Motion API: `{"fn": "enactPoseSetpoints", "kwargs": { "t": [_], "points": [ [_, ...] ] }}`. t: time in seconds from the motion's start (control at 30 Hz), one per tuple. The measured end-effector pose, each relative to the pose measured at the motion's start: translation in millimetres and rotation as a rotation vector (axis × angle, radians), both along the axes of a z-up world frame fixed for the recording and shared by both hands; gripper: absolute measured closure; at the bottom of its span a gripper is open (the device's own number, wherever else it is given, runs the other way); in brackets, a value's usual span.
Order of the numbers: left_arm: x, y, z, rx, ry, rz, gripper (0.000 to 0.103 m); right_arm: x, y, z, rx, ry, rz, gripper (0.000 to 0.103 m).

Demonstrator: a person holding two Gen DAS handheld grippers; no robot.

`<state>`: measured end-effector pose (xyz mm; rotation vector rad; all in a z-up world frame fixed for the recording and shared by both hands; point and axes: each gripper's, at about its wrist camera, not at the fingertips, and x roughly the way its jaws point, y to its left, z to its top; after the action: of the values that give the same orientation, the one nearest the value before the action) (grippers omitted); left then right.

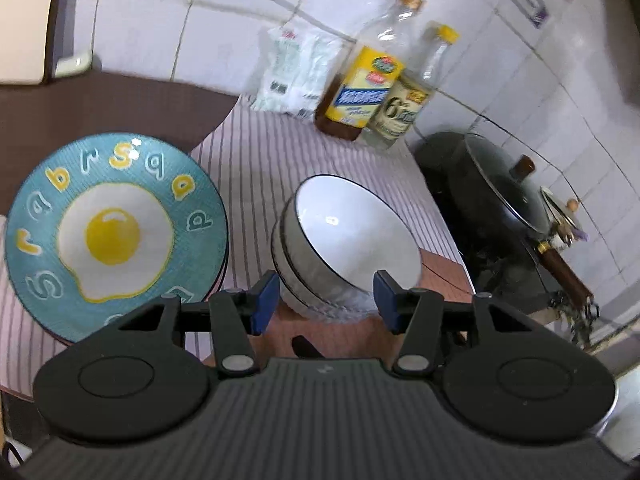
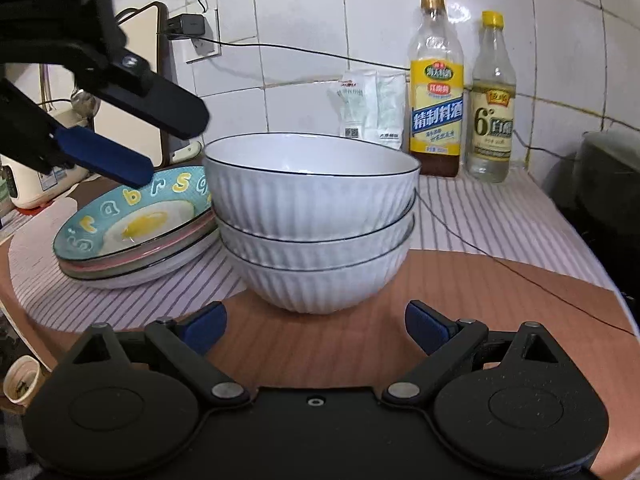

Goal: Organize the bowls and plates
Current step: 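Close both grippers on the rim of the stacked bowls, then lift the bowl stack with both grippers onto the plate stack, open both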

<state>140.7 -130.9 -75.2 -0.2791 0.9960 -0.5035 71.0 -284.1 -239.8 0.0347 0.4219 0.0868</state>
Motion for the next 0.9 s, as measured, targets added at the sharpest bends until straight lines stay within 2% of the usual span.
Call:
{"fn": "enactPoseSetpoints", "kwargs": {
  "t": [0.07, 0.13, 0.37, 0.43, 0.57, 0.63, 0.77, 0.9],
  "points": [
    [13.9, -3.0, -8.2, 0.010, 0.049, 0.027, 0.052, 7.0, -0.4, -1.0, 0.013, -0.003, 0.001, 0.005],
    [25.7, -8.2, -15.6, 0.037, 0.092, 0.041, 0.046, 13.4, -0.2, -1.8, 0.017, 0.000, 0.001, 0.005],
    [48.1, -28.3, -31.5, 0.083, 0.170, -0.007, 0.048, 29.6, -3.0, -1.7, 0.027, 0.015, 0.008, 0.004],
    [49.2, -33.5, -32.9, 0.111, 0.146, -0.013, 0.048, 33.1, -2.2, -0.4, 0.022, 0.020, 0.012, 0.004],
    [50.6, -42.0, -40.2, 0.147, 0.139, -0.021, 0.057, 41.9, -1.9, 1.2, 0.022, 0.037, 0.015, 0.001],
    [51.3, -42.4, -41.2, 0.152, 0.130, -0.020, 0.057, 45.8, -1.0, 1.4, 0.008, 0.050, 0.024, 0.000],
    [50.6, -40.8, -43.4, 0.170, 0.107, -0.023, 0.067, 51.6, -3.5, 4.4, 0.007, 0.078, 0.048, 0.000],
    [53.8, -39.0, -49.1, 0.145, 0.115, -0.009, 0.067, 54.5, -6.6, 2.6, 0.014, 0.079, 0.076, 0.000]
  ]
}}
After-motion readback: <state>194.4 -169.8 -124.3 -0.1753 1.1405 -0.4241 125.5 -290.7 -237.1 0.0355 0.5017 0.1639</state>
